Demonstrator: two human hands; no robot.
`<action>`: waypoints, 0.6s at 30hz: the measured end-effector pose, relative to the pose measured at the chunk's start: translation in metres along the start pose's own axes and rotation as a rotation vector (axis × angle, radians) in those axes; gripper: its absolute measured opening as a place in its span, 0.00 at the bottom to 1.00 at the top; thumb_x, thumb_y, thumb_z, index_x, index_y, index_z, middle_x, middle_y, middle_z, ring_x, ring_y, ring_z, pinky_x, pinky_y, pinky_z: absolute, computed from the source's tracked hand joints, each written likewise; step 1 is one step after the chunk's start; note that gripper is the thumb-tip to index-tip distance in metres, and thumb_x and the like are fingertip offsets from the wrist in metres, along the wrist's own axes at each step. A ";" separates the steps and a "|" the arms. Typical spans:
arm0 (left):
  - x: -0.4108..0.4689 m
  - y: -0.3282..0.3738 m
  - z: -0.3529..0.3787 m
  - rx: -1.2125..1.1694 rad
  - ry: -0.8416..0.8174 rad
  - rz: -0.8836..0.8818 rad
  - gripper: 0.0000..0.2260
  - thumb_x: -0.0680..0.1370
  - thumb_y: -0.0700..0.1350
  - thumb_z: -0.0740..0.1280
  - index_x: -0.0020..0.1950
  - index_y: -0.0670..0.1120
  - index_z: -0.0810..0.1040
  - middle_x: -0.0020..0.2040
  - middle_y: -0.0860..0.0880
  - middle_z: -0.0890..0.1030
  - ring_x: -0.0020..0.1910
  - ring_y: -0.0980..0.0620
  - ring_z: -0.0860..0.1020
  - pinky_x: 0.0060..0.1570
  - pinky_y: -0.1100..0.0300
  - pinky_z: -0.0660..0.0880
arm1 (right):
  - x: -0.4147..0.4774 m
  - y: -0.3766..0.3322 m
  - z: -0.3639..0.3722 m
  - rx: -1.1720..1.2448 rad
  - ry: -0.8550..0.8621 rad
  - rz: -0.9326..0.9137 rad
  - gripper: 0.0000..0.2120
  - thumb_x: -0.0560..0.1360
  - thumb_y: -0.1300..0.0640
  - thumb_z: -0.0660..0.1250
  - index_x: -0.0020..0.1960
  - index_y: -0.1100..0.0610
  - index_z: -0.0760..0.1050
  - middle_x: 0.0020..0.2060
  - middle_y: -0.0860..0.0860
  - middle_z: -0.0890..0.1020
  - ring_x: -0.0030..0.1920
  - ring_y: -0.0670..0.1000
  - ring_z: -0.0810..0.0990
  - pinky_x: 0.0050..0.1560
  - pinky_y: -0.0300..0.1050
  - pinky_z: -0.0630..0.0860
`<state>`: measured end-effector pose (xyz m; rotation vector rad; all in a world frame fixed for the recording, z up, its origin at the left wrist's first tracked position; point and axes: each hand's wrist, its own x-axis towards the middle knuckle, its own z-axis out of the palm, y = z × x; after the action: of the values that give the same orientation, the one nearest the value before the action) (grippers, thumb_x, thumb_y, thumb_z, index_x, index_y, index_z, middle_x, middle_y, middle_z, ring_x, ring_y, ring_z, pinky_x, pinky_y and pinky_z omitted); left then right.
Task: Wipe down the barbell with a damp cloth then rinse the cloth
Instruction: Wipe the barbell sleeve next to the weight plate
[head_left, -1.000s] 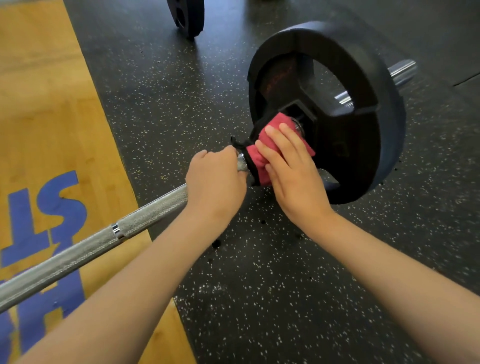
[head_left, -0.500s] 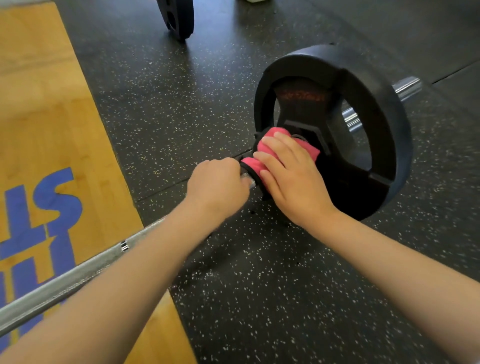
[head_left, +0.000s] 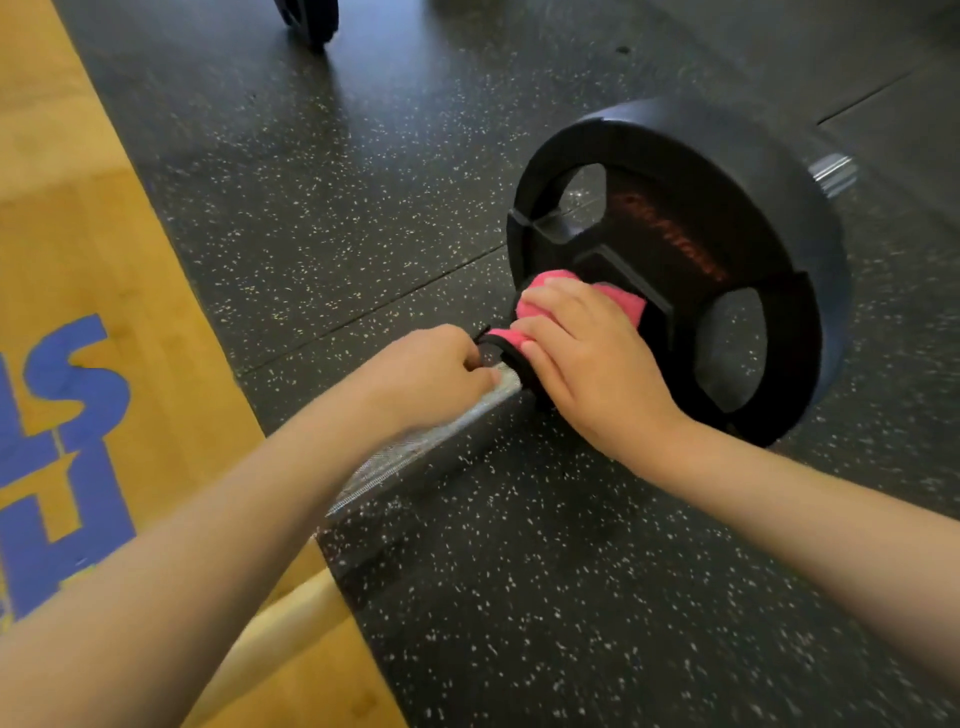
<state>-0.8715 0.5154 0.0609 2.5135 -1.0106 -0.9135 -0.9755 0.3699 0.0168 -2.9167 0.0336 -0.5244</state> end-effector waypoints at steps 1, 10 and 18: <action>-0.002 0.001 0.004 0.003 -0.008 0.015 0.14 0.80 0.51 0.62 0.43 0.42 0.78 0.32 0.49 0.76 0.31 0.51 0.73 0.33 0.59 0.69 | -0.006 0.000 -0.002 -0.015 -0.002 -0.008 0.15 0.82 0.54 0.56 0.55 0.60 0.79 0.58 0.54 0.78 0.63 0.56 0.73 0.63 0.52 0.68; -0.031 0.021 0.037 0.071 0.128 0.094 0.13 0.79 0.52 0.61 0.44 0.46 0.79 0.37 0.48 0.81 0.38 0.47 0.79 0.42 0.54 0.77 | -0.018 -0.004 -0.020 -0.055 -0.185 0.079 0.20 0.81 0.50 0.53 0.47 0.58 0.81 0.47 0.51 0.80 0.50 0.54 0.76 0.50 0.55 0.73; -0.032 0.026 0.039 0.003 -0.219 0.143 0.18 0.81 0.51 0.60 0.38 0.40 0.74 0.30 0.49 0.69 0.28 0.52 0.66 0.29 0.59 0.62 | -0.079 -0.009 -0.036 -0.064 -0.105 0.010 0.18 0.82 0.55 0.53 0.60 0.64 0.77 0.63 0.58 0.75 0.66 0.60 0.71 0.68 0.55 0.66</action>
<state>-0.9286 0.5182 0.0576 2.3452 -1.2395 -1.1621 -1.0625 0.3766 0.0238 -2.9998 0.0521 -0.3745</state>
